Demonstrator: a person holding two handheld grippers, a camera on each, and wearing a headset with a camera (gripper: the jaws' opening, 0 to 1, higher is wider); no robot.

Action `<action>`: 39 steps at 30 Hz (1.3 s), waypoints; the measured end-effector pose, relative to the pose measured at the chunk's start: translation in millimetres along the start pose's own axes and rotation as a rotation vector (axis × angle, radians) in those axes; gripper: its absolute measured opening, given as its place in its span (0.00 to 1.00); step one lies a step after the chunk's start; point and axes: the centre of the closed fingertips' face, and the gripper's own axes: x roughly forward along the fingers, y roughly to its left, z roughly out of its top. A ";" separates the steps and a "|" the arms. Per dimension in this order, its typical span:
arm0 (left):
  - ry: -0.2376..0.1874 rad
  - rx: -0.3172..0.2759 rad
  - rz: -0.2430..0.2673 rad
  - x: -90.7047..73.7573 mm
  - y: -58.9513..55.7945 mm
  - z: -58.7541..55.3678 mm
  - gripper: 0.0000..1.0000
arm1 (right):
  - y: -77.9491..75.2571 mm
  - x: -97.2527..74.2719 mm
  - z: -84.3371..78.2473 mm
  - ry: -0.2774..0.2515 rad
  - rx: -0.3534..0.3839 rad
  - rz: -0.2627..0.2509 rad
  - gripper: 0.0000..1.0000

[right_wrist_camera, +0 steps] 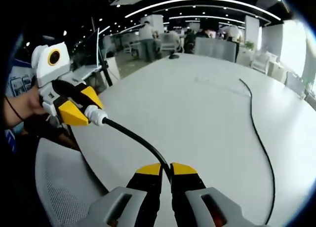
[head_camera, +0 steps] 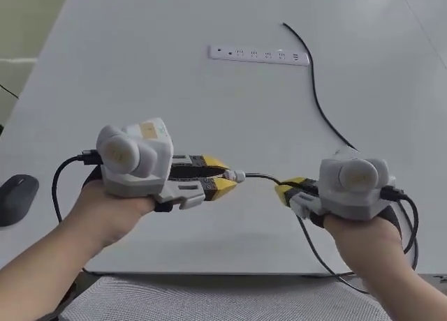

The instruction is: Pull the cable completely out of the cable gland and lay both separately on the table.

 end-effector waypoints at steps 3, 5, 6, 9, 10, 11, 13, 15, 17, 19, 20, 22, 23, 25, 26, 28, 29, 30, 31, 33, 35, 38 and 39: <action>0.000 0.004 -0.001 -0.1 0.0 0.2 0.15 | -5.0 0.5 -4.4 0.006 0.037 -0.003 0.01; 0.000 0.003 -0.002 -0.2 -0.3 0.2 0.15 | -8.7 1.3 -9.6 0.018 0.063 -0.006 0.01; 0.001 0.004 -0.002 -0.3 -0.4 0.1 0.15 | -10.3 1.6 -11.7 0.023 0.075 -0.009 0.01; 0.003 0.007 -0.005 0.0 -1.1 -0.1 0.15 | -14.5 2.3 -19.6 0.039 0.159 -0.011 0.01; 0.003 0.008 -0.006 0.1 -1.4 0.0 0.15 | -15.6 2.5 -20.9 0.040 0.171 -0.010 0.01; 0.003 0.008 -0.007 0.3 -1.6 0.0 0.15 | -16.7 2.8 -23.4 0.045 0.184 -0.009 0.01; 0.003 0.013 -0.008 0.9 -2.2 0.1 0.15 | -18.2 3.8 -27.4 0.055 0.201 -0.011 0.01; 0.003 0.013 -0.011 1.5 -2.5 -0.1 0.15 | -19.4 4.7 -31.8 0.064 0.242 -0.009 0.01; 0.004 0.015 -0.012 1.9 -1.5 -0.5 0.15 | -21.6 5.3 -35.7 0.073 0.275 -0.011 0.01; 0.006 0.014 -0.012 2.3 -1.1 -0.9 0.15 | -21.8 5.3 -36.1 0.073 0.278 -0.013 0.01; 0.007 0.016 -0.012 2.5 -0.7 -1.3 0.15 | -21.5 5.4 -35.8 0.071 0.277 -0.012 0.01; 0.006 0.012 -0.011 2.6 0.1 -1.6 0.15 | -20.8 5.4 -35.4 0.071 0.260 -0.014 0.01; 0.006 0.011 -0.011 2.6 0.4 -1.6 0.15 | -20.5 5.4 -35.3 0.070 0.251 -0.015 0.01; 0.007 0.011 -0.008 2.7 0.4 -2.0 0.15 | -19.8 5.2 -35.1 0.070 0.233 -0.015 0.01; 0.005 0.008 -0.008 2.6 0.4 -1.6 0.15 | -19.2 5.0 -34.8 0.069 0.221 -0.014 0.02; 0.005 0.009 -0.006 2.2 1.1 -1.4 0.15 | -18.5 4.5 -34.4 0.069 0.207 -0.013 0.02; 0.003 0.007 -0.004 1.9 1.7 -1.2 0.15 | -18.5 4.4 -34.3 0.069 0.189 -0.012 0.02; 0.002 0.005 -0.003 1.7 2.1 -1.0 0.15 | -18.9 4.1 -33.4 0.065 0.164 -0.015 0.02; 0.003 0.003 -0.002 1.5 2.6 -1.2 0.15 | -19.7 3.4 -33.5 0.069 0.110 -0.022 0.02; 0.001 0.002 0.001 1.2 2.4 -0.6 0.15 | -16.0 4.0 -34.0 0.075 0.087 -0.017 0.02; 0.000 -0.002 0.003 0.9 2.7 -0.3 0.15 | -14.7 4.2 -34.1 0.078 0.067 -0.015 0.02; 0.003 -0.001 0.008 0.2 3.4 -0.9 0.15 | -12.4 4.1 -34.7 0.081 0.049 -0.009 0.02; 0.003 -0.003 0.008 0.0 3.1 -0.8 0.15 | -12.3 4.2 -34.6 0.081 0.041 -0.009 0.02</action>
